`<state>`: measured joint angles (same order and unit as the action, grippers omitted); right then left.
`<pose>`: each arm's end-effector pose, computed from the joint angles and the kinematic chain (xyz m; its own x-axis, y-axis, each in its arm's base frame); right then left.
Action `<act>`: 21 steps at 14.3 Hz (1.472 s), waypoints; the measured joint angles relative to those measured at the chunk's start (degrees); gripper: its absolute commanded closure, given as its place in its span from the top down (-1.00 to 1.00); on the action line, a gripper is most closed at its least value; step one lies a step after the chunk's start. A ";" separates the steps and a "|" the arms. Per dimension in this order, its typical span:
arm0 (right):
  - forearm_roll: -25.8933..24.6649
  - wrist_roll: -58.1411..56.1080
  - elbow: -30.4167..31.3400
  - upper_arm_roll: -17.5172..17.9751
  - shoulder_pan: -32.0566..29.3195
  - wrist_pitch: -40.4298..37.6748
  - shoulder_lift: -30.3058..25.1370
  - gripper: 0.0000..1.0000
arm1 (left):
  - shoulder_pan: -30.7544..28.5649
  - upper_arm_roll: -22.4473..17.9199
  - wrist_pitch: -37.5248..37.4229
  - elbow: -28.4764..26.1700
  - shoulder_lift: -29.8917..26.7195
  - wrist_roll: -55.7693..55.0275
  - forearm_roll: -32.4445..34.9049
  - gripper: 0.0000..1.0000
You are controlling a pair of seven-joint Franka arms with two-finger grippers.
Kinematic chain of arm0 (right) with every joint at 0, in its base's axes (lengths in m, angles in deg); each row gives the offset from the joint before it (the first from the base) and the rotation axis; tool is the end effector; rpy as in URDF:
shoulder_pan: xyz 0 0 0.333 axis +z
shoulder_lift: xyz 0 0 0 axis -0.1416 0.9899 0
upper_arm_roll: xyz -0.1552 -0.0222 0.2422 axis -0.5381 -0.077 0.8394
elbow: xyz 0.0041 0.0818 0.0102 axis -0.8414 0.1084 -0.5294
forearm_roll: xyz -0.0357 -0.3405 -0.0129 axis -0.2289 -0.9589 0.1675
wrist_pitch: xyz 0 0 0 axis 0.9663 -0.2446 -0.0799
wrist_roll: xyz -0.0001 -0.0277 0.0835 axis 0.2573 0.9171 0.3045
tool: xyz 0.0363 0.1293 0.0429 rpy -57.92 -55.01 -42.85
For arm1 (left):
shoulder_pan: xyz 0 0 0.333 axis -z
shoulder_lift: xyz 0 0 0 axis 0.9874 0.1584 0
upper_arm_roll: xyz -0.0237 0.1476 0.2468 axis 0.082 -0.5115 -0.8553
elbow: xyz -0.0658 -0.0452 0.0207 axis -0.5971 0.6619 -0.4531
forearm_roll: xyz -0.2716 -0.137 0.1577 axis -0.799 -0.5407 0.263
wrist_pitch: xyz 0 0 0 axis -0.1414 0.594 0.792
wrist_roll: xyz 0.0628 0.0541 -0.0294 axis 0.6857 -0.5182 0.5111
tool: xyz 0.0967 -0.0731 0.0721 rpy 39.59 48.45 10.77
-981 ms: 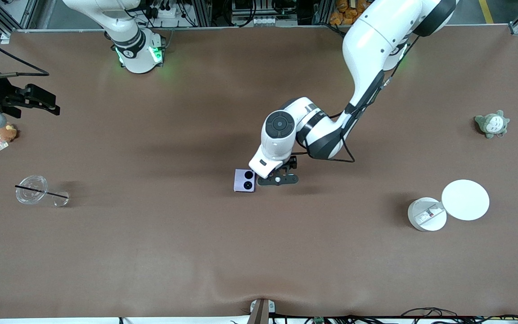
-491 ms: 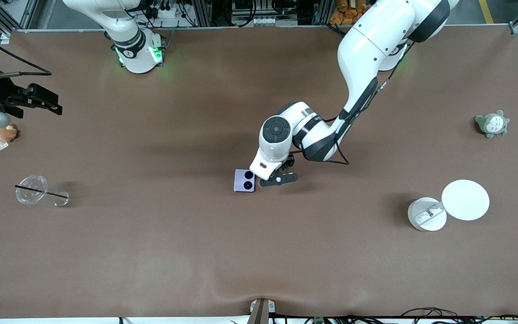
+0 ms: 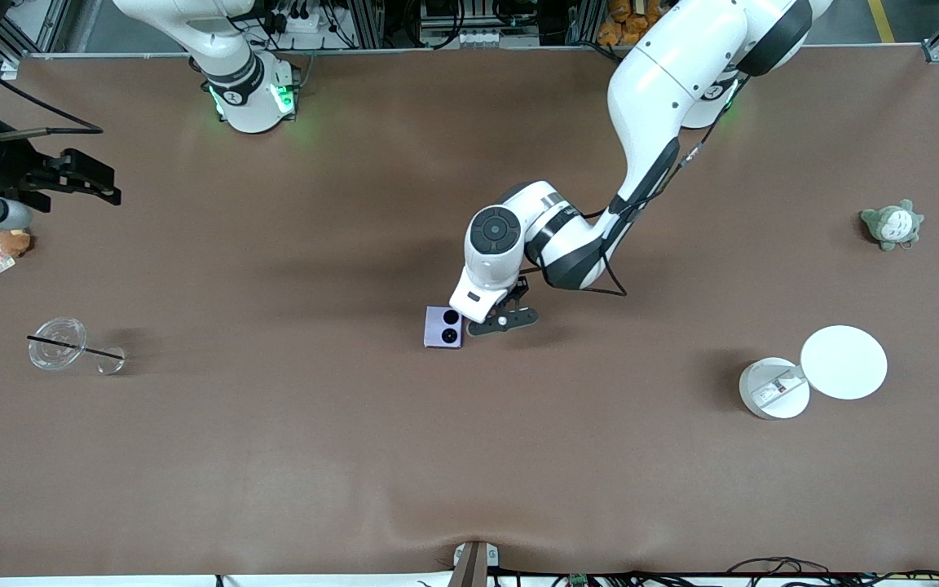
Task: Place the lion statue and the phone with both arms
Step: 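Close the left gripper on the lion statue and lift it, then carry the lion toward the white cup while the right gripper grasps the phone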
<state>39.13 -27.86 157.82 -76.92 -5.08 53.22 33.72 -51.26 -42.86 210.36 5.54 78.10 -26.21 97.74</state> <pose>0.4840 0.0311 0.5611 0.9869 0.0932 -0.1319 0.0886 -0.9953 -0.0397 0.4760 -0.4575 0.1902 0.9759 0.2165 -0.0263 0.2169 -0.9761 0.0149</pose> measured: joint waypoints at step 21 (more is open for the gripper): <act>7.04 6.96 0.38 0.25 18.85 22.09 22.91 1.00 | -34.71 2.41 -7.17 -14.20 -13.54 50.40 5.27 -1.00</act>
<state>46.17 -20.89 158.21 -76.67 13.77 75.31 56.62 -85.97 -40.45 203.19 -8.66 64.56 24.19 103.01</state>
